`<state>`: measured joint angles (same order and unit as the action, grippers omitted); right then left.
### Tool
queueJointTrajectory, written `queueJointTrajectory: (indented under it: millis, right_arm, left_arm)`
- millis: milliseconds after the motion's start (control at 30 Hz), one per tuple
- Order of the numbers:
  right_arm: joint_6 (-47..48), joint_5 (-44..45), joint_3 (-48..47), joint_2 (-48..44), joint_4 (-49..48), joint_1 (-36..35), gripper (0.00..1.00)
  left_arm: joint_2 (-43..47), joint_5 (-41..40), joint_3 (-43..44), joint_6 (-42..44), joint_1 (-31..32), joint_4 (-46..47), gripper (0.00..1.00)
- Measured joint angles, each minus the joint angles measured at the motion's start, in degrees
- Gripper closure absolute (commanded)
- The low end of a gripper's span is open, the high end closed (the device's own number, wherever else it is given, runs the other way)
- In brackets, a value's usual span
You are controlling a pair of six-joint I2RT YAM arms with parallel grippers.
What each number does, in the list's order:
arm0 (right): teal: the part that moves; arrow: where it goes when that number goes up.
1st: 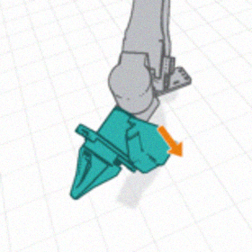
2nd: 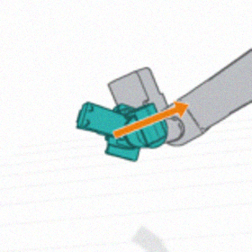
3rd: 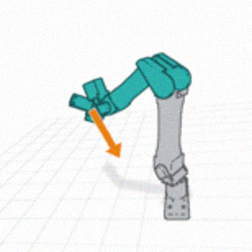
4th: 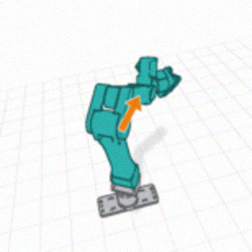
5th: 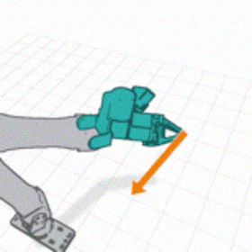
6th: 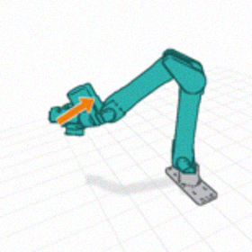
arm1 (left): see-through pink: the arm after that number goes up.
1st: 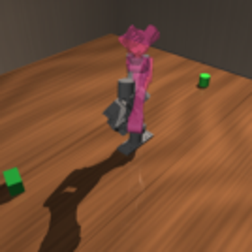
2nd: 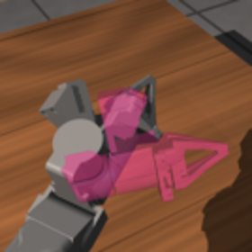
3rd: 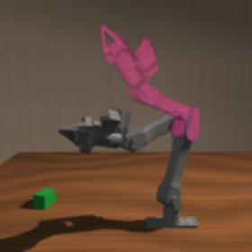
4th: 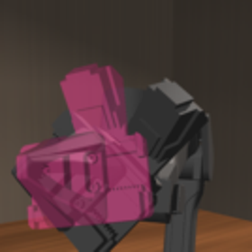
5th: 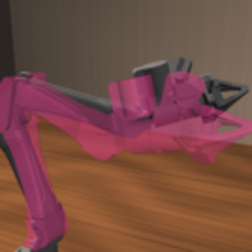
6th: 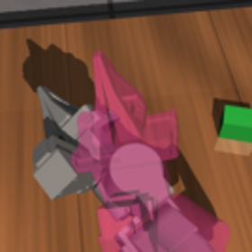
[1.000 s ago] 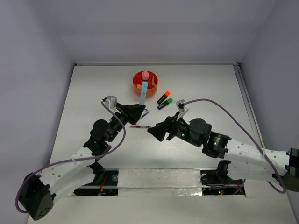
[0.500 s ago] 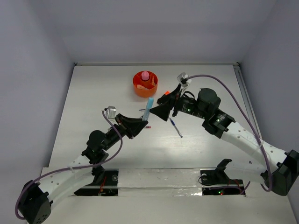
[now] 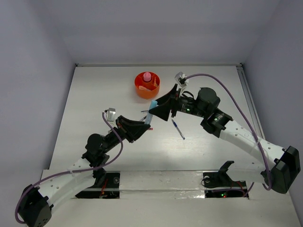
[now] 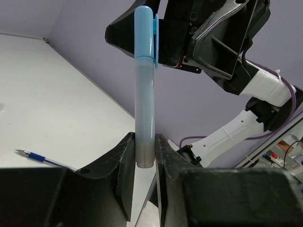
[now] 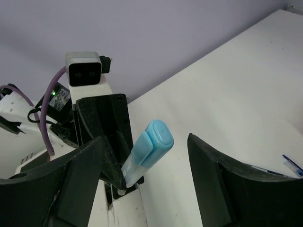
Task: Sort the stationery into containers
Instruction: Close the pen cap on the pen.
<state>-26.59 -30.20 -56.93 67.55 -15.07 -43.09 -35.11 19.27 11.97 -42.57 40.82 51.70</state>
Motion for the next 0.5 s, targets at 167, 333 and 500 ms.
queueJointTrajectory:
  millis: [167, 333, 500]
  right_arm:
    - [-0.83, -0.33, 0.00, 0.00, -1.53, 0.00, 0.46]
    - [-1.77, -0.52, 0.07, 0.11, -3.02, 0.24, 0.74]
    - [-3.80, -1.44, 0.09, 0.74, -4.87, 0.33, 0.96]
  left_arm:
    - [0.00, 0.39, 0.00, -0.44, 0.00, 0.24, 1.00]
    - [0.04, 0.92, 0.00, -0.79, 0.02, 1.14, 1.00]
    - [0.00, 1.55, -0.02, -0.83, 0.02, 1.36, 1.00]
